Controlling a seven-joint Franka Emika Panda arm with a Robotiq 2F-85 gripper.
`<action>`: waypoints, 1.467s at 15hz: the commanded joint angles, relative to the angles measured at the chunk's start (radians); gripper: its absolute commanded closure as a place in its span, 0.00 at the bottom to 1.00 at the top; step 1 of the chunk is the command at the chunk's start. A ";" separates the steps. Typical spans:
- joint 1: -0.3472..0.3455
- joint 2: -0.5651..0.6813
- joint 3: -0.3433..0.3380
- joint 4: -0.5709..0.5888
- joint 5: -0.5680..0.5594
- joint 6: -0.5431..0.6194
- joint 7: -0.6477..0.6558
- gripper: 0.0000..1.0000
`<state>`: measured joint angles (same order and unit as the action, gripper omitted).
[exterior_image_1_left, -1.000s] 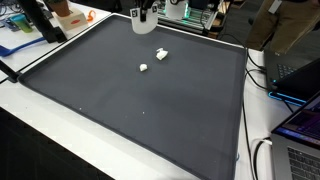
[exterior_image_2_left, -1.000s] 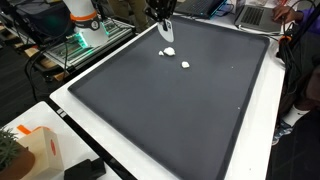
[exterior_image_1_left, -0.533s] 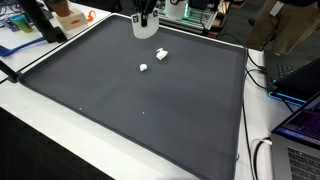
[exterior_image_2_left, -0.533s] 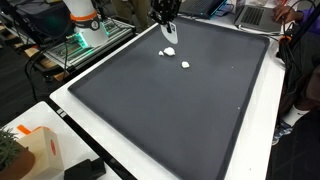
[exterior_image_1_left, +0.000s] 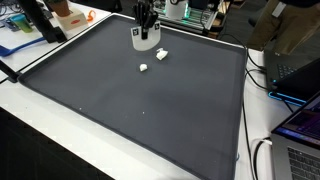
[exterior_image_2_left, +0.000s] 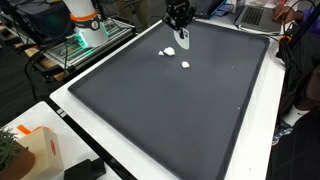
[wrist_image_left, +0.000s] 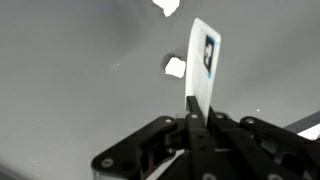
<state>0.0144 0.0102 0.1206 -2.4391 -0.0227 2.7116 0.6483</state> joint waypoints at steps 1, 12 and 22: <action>0.023 0.114 -0.021 0.096 0.085 -0.047 -0.081 0.99; 0.061 0.149 -0.081 0.103 0.118 -0.051 -0.081 0.99; 0.071 0.164 -0.106 0.111 0.099 -0.045 -0.057 0.96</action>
<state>0.0754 0.1750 0.0258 -2.3286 0.0702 2.6693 0.5982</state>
